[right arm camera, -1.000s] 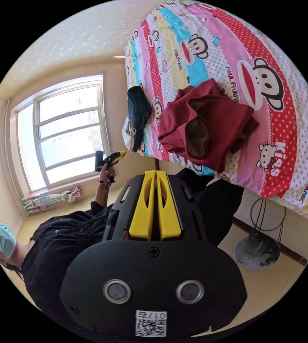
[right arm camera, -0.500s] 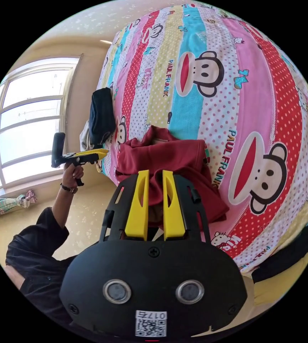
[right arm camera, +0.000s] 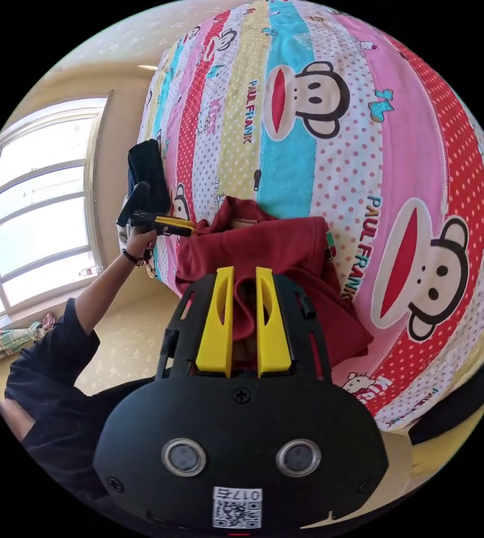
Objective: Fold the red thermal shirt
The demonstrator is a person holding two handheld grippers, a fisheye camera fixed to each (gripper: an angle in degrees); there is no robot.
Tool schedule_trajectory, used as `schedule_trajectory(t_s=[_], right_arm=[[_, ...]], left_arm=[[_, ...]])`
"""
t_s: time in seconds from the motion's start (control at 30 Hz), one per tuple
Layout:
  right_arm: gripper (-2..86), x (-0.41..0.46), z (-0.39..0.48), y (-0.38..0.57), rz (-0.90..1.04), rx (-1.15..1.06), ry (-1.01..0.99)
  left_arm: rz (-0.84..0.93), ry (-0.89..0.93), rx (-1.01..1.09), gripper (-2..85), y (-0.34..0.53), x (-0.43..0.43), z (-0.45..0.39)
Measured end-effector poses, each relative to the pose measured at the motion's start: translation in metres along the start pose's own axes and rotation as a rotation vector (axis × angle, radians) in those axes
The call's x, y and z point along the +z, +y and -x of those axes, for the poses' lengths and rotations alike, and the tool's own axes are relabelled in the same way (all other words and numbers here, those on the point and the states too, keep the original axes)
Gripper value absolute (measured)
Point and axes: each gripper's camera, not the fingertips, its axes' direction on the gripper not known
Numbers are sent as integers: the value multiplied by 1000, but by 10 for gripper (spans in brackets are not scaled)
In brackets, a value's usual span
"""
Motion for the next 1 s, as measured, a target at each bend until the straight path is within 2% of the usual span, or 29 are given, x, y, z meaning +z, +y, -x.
schedule_trajectory(t_s=[0.1, 0.17, 0.27, 0.33, 0.37, 0.5, 0.63, 0.7, 0.77, 0.87, 1.0], right_arm=[[59, -3, -9, 29, -24, 49, -88], [50, -12, -12, 48, -51, 88, -165], [41, -29, -8, 64, -97, 72, -272], [39, -43, 1, 69, -126, 4, -327], [41, -52, 8, 71, -147, -51, -350], [56, -75, 29, 66, -197, -164, -335], [77, -72, 47, 43, -211, -198, -225], [75, -47, 47, 28, -123, -176, -136], [50, 11, 35, 18, 117, -127, -33], [18, 84, 22, 46, 352, -79, 63], [9, 129, 23, 104, 430, -43, 121]], left_arm=[[76, 60, 2, 53, 13, 0, 7], [64, 128, 22, 51, 27, -12, 11], [-6, 347, 132, 47, 60, -48, 8], [-51, 559, 304, 42, 98, -77, -11], [-62, 587, 338, 42, 109, -83, -16], [-109, 727, 482, 41, 173, -110, -55], [-131, 752, 543, 41, 219, -113, -87], [-157, 726, 517, 41, 230, -110, -90], [-174, 691, 457, 42, 237, -104, -86], [-219, 625, 284, 38, 243, -93, -63], [-300, 585, 64, 16, 255, -83, -30]])
